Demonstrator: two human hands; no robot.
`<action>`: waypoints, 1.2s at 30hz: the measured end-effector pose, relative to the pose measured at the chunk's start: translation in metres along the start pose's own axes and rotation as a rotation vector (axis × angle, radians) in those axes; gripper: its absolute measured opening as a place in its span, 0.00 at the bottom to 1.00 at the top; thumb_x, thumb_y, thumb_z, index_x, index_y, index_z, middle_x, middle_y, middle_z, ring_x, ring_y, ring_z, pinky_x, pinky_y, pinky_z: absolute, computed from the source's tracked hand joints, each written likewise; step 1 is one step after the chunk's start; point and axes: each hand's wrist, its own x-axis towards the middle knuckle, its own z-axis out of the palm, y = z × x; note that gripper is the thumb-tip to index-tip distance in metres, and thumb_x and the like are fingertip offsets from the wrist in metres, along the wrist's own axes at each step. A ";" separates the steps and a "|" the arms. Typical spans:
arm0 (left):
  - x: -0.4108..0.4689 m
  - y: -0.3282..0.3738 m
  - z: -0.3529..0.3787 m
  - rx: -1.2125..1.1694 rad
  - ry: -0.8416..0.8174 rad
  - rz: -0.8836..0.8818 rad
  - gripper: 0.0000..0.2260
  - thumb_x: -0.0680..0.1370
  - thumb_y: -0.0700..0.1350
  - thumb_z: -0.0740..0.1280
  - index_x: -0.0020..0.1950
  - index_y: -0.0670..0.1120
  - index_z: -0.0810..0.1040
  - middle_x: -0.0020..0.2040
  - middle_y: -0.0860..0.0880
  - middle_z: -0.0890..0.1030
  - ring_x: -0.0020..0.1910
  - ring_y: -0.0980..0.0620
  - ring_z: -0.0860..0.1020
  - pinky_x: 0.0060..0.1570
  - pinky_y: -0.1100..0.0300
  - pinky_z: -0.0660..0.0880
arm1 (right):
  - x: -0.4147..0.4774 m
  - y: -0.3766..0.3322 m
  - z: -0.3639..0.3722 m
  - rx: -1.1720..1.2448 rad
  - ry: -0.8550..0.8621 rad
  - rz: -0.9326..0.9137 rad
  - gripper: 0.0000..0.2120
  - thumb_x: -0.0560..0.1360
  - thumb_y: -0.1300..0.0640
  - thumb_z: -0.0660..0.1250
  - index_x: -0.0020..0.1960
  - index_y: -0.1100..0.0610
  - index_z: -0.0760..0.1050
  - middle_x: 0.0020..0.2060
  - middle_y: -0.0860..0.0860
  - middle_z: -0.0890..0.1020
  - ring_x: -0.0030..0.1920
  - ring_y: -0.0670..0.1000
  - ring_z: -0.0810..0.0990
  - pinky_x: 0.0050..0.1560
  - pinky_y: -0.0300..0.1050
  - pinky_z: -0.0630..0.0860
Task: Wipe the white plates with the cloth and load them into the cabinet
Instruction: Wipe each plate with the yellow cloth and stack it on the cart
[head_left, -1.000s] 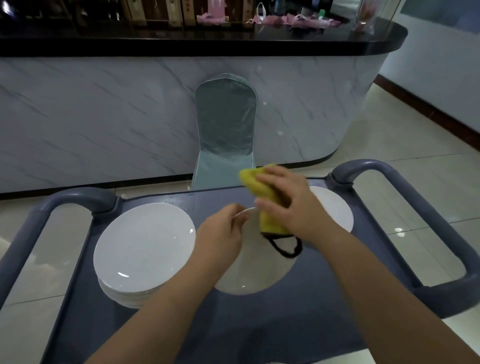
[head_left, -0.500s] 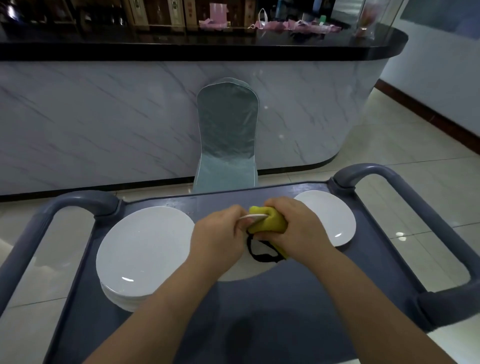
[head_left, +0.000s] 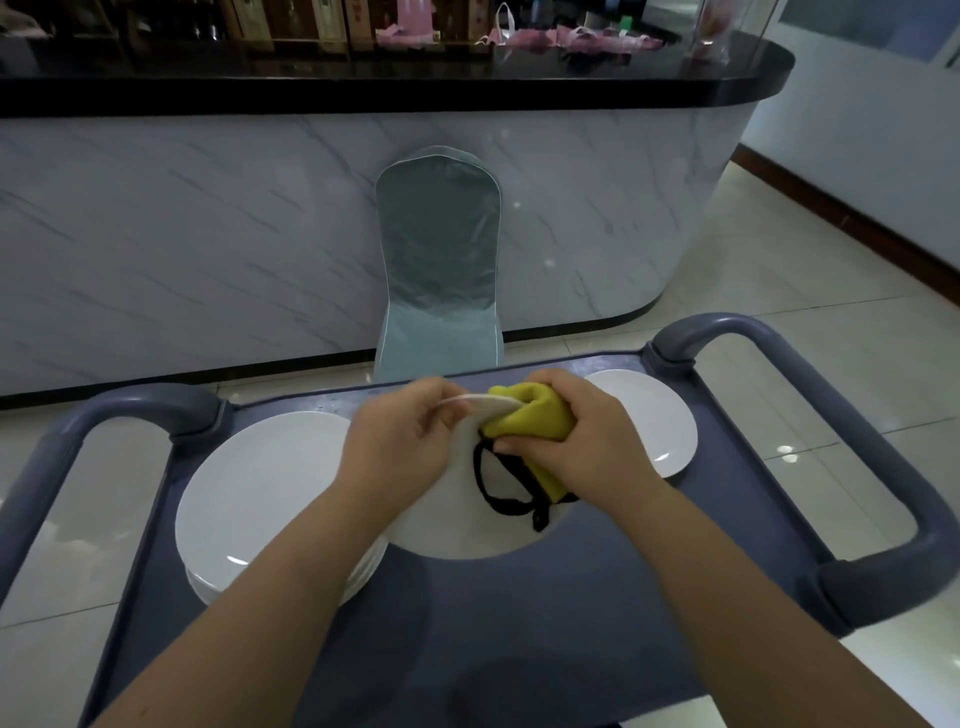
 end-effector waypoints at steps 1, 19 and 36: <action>0.002 -0.004 -0.005 -0.106 0.063 -0.079 0.06 0.77 0.49 0.67 0.43 0.51 0.82 0.34 0.57 0.80 0.36 0.59 0.76 0.34 0.69 0.69 | -0.003 0.003 -0.003 0.084 0.025 0.070 0.22 0.59 0.39 0.78 0.49 0.37 0.73 0.41 0.34 0.79 0.45 0.37 0.76 0.41 0.26 0.69; -0.040 -0.024 0.021 -0.496 0.491 -0.632 0.11 0.81 0.51 0.61 0.40 0.50 0.75 0.34 0.57 0.76 0.34 0.60 0.72 0.39 0.58 0.70 | -0.030 0.009 0.017 0.473 0.192 0.333 0.15 0.65 0.51 0.80 0.46 0.44 0.76 0.41 0.41 0.83 0.42 0.41 0.81 0.42 0.37 0.77; -0.013 -0.018 0.003 -0.124 -0.135 0.016 0.10 0.80 0.53 0.61 0.40 0.57 0.77 0.37 0.68 0.77 0.38 0.65 0.76 0.36 0.74 0.67 | -0.035 0.007 -0.005 0.227 -0.008 0.170 0.19 0.61 0.44 0.78 0.49 0.42 0.76 0.43 0.40 0.81 0.46 0.41 0.79 0.42 0.30 0.74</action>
